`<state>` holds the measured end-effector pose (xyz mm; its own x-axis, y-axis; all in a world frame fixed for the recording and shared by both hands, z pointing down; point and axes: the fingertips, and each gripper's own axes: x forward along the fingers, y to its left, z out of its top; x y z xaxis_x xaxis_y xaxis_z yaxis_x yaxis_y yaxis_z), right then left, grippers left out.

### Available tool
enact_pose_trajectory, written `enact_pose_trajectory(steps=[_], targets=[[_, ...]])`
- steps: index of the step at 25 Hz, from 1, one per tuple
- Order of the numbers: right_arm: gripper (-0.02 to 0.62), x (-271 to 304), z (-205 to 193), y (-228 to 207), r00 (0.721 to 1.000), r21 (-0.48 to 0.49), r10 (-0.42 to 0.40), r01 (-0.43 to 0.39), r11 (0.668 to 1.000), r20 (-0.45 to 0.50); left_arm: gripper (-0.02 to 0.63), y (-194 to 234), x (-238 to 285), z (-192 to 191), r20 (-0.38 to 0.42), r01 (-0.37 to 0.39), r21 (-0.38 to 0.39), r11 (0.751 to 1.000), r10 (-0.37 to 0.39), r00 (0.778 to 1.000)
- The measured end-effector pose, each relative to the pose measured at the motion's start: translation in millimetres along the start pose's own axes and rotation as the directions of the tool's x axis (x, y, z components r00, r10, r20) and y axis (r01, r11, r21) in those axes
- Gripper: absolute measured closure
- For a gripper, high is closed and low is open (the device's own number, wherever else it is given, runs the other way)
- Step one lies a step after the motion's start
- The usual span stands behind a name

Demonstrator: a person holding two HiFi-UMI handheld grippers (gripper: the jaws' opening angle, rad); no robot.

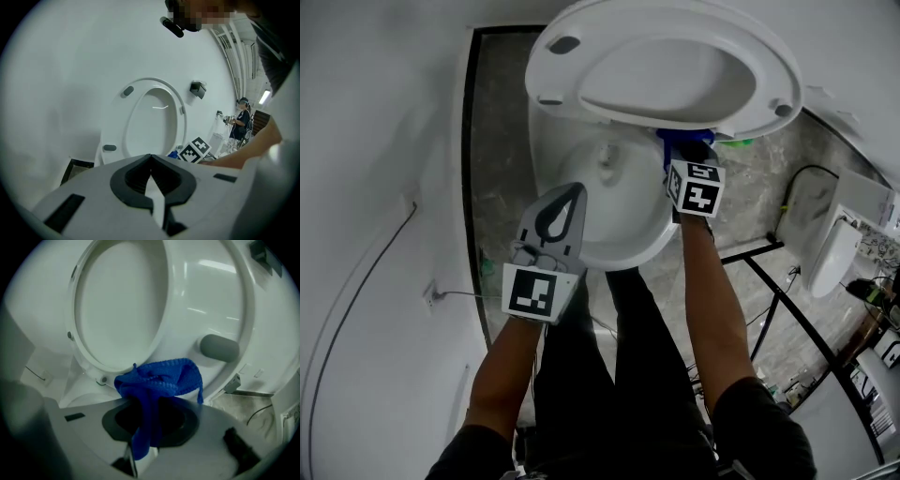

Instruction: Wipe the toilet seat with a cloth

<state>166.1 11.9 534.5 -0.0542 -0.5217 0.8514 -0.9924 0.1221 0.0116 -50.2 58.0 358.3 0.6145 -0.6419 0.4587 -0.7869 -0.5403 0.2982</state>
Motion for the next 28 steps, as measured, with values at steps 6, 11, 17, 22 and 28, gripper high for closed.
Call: enact_pose_trajectory(steps=[6, 11, 17, 22, 28], targets=[[0.512, 13.6, 8.3, 45.3, 0.998, -0.011, 0.065, -0.065, 0.998, -0.008, 0.596, 12.7, -9.3, 1.5, 0.005, 0.018, 0.003, 1.000, -0.018, 1.000], [0.512, 22.3, 10.2, 76.0, 0.992, 0.044, 0.122, -0.123, 0.991, 0.013, 0.595, 27.2, -19.7, 0.8, -0.006, 0.012, 0.063, 0.998, -0.012, 1.000], [0.512, 30.9, 20.7, 120.2, 0.982, 0.062, 0.185, -0.186, 0.981, 0.033, 0.596, 52.7, -28.1, -6.2, 0.001, -0.067, 0.017, 0.998, 0.067, 0.998], [0.512, 34.7, 41.0, 165.3, 0.963, 0.136, 0.259, -0.266, 0.954, 0.066, 0.595, 55.6, -31.3, -11.2, -0.002, -0.066, 0.010, 0.998, 0.066, 0.998], [0.512, 23.7, 71.3, 201.8, 0.942, 0.058, 0.314, -0.322, 0.945, 0.118, 0.595, 58.8, -36.1, -11.2, 0.002, -0.069, 0.008, 0.998, 0.069, 0.998]])
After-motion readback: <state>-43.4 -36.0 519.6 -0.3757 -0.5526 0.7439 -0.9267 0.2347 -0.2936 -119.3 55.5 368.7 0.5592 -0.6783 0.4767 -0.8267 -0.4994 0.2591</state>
